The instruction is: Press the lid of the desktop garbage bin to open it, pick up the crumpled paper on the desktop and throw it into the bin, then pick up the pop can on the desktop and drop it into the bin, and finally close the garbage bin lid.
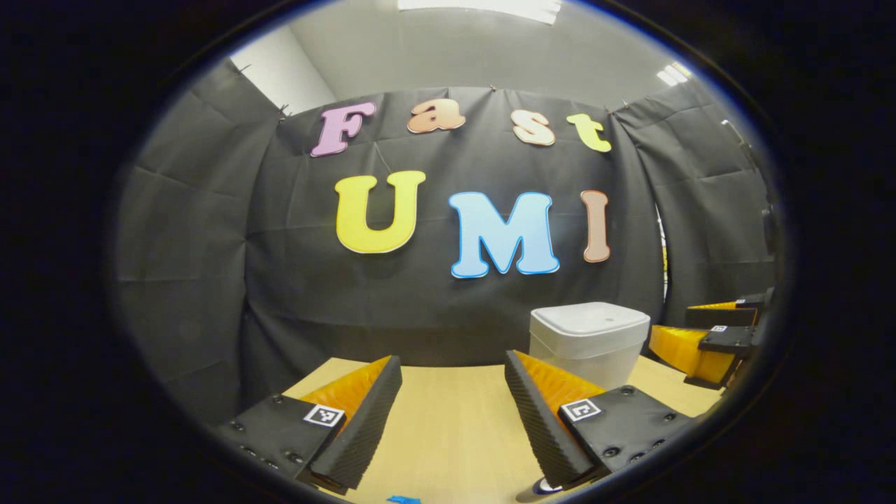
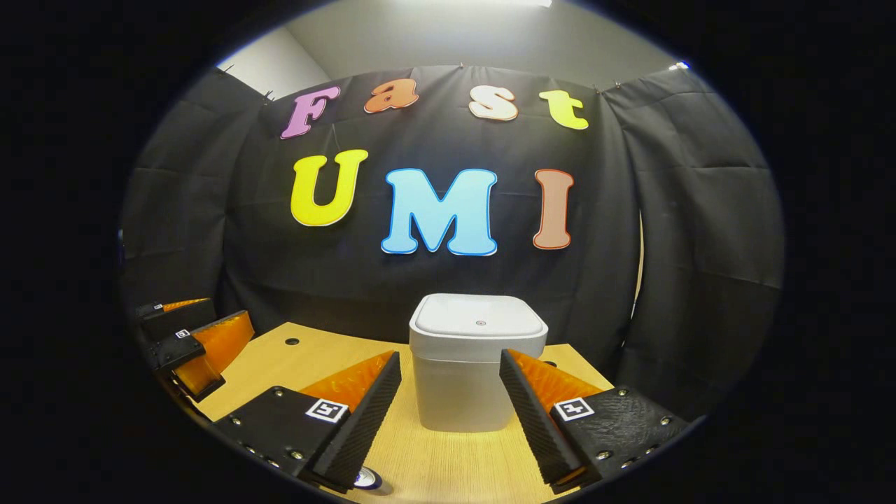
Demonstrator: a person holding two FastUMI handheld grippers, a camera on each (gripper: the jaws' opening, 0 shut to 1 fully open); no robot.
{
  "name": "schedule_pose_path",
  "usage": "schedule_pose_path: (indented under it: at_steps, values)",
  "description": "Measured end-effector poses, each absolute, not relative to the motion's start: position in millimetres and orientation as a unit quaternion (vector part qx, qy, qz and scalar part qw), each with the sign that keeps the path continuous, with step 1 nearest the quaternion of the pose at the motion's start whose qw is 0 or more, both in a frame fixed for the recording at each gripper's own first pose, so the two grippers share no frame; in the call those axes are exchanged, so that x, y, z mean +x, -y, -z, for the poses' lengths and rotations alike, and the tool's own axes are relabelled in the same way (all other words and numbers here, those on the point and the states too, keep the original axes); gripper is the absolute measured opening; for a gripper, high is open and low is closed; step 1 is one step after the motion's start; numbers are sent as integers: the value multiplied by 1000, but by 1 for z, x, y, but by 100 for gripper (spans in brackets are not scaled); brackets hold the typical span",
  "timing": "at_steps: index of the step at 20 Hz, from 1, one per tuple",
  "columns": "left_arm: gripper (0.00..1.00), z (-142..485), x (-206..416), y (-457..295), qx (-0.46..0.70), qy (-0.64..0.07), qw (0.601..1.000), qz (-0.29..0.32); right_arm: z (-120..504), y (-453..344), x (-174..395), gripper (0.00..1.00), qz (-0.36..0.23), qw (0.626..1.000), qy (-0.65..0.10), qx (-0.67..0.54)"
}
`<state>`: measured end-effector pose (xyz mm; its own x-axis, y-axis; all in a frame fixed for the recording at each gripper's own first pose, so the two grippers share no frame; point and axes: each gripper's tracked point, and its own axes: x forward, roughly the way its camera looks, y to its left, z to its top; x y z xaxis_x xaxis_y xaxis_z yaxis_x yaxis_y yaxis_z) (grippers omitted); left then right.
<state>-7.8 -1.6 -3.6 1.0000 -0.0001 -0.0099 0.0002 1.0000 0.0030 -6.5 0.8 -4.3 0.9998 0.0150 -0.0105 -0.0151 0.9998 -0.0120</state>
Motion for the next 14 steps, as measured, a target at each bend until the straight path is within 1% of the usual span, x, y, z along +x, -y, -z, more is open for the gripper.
schedule_pose_path:
  at_steps: [1, 2, 5, 6, 7, 9, 12, 13, 14]
  values:
    - [100, 3, -8, 3, 1, -6, 1000, 1, 5, 0, -8, 92, -8, 1000, -6, -8]
    - [97, 3, -9, 4, 0, -5, 1000, 0, 5, 0, -7, 92, -9, 1000, -7, -9]
    - [97, 6, -10, 5, -1, -7, 1000, -1, 9, 1, -8, 92, -13, 1000, -12, -13]
    - [100, 6, -11, 6, -1, -8, 1000, -2, 9, 2, -9, 90, -14, 1000, -12, -13]
    - [97, 8, -12, 6, -1, -9, 1000, -3, 10, 1, -8, 88, -16, 1000, -13, -13]
    - [97, 7, -11, 5, -2, -8, 1000, -7, 11, 4, -7, 83, -14, 1000, -13, -13]
    - [97, 9, -11, 4, -2, -9, 1000, -11, 13, 7, -6, 82, -11, 1000, -17, -11]
    - [100, 9, -10, 5, -1, -10, 1000, -11, 14, 9, -5, 72, -12, 1000, -16, -11]
    - [100, 8, -10, 4, -2, -9, 1000, -12, 13, 8, -4, 62, -12, 1000, -17, -11]
